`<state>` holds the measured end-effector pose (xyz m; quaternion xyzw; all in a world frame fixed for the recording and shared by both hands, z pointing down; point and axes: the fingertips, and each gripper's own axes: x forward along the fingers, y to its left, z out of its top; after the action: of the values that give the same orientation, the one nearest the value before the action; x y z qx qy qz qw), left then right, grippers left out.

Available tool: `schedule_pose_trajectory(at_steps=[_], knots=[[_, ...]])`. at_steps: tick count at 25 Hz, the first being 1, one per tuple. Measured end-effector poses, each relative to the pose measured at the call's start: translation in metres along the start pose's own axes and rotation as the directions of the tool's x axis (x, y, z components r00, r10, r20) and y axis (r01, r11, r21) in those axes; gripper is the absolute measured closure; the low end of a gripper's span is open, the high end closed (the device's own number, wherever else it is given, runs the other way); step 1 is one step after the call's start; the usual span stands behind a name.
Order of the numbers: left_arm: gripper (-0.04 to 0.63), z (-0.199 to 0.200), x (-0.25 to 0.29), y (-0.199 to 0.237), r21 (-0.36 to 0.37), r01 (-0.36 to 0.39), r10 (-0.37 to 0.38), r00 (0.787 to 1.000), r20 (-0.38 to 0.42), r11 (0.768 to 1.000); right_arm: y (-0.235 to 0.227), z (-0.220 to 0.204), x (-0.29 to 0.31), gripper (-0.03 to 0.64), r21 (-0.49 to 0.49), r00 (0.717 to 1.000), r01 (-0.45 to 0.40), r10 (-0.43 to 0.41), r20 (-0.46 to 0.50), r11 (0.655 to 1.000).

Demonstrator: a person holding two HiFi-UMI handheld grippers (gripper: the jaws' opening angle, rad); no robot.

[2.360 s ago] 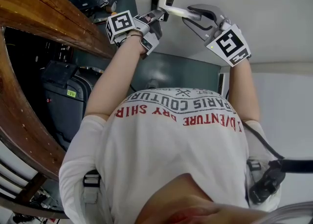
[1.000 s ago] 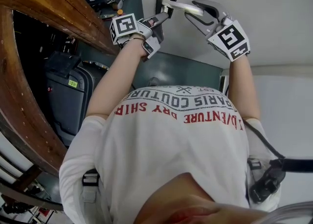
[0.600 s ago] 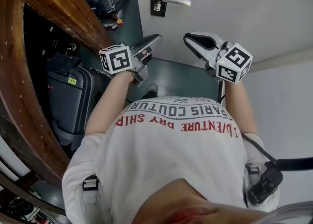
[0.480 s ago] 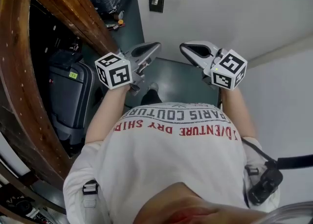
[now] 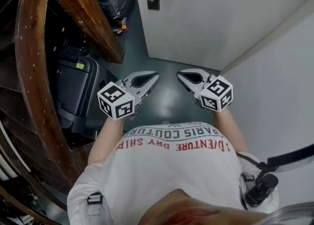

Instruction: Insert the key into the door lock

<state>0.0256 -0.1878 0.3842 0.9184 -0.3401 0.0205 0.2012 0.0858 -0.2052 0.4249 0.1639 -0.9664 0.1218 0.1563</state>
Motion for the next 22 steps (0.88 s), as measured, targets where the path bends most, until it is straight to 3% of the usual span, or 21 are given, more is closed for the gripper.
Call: schedule_pose_trajectory(at_steps=[3,7,10,15,22], knots=[[0.595,-0.015,-0.021,-0.021,-0.071,0.039,-0.038,0.999,0.014,0.997,0.038,-0.022,-0.006,0.617,0.007,0.999,0.052,-0.052,-0.014,0.999],[0.595,-0.046,-0.065,-0.064,0.045,0.041,-0.039,0.997,-0.060,0.998,0.104,-0.038,-0.014,0.617,0.001,0.997,0.077,-0.077,-0.009,0.997],[0.594,-0.075,-0.118,-0.095,0.071,0.052,-0.046,0.995,-0.087,0.996,0.167,-0.052,-0.018,0.617,-0.029,0.994,0.110,-0.111,-0.011,0.993],[0.595,-0.107,-0.210,-0.157,0.139,0.066,-0.048,0.991,-0.128,0.988,0.285,-0.055,-0.029,0.617,0.046,0.993,0.104,-0.106,0.058,0.994],[0.595,-0.117,-0.288,-0.237,0.200,0.083,-0.067,0.994,-0.086,0.976,0.399,-0.051,-0.053,0.617,0.036,0.988,0.106,-0.109,0.105,0.994]])
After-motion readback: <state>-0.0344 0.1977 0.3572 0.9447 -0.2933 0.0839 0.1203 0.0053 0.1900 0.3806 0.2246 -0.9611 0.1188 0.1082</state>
